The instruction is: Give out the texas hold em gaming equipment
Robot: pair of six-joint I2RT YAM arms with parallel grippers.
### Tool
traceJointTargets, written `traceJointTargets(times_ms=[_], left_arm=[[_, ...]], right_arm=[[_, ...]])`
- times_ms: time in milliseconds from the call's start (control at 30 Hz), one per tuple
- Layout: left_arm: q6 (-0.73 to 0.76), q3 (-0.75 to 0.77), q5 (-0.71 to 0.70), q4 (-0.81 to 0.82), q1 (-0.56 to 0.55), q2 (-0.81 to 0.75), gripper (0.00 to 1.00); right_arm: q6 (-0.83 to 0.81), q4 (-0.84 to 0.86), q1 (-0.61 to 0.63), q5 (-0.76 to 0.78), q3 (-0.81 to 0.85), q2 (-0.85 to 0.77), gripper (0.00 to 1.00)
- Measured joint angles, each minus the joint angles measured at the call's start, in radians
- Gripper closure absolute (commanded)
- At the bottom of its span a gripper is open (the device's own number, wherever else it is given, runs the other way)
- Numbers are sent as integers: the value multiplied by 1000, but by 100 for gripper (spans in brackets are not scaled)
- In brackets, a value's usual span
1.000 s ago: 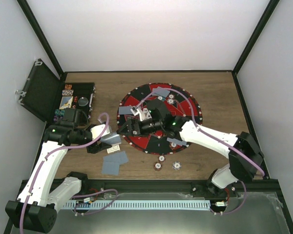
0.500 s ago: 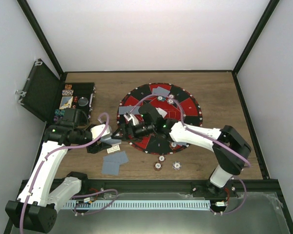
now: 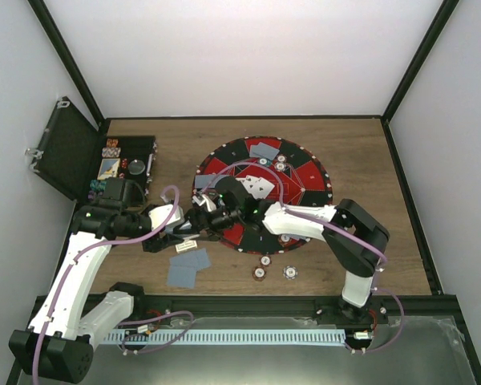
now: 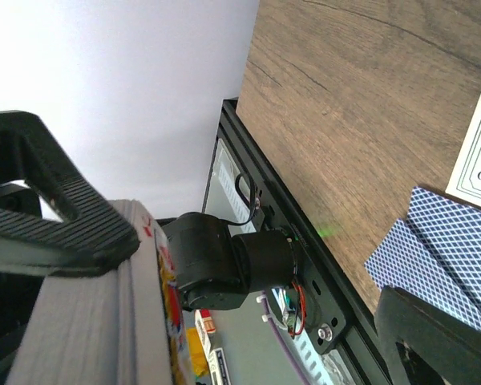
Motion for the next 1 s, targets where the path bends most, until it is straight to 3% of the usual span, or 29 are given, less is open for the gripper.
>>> traceJointTargets(times_ms=[267,467,700,1000], left_arm=[[0,0,0,0,0,0,95],[0,0,-1,2,0,0,95],[0,0,-8,6,0,0,95],[0,0,-25,5,0,0,95]], right_arm=[[22,20,-1,-6,11,29,12],[21,33,-23,-19,11,29,19],[5,43,-38,-39,0,19,33],[-5,38,-110,-40,-101,-99,60]])
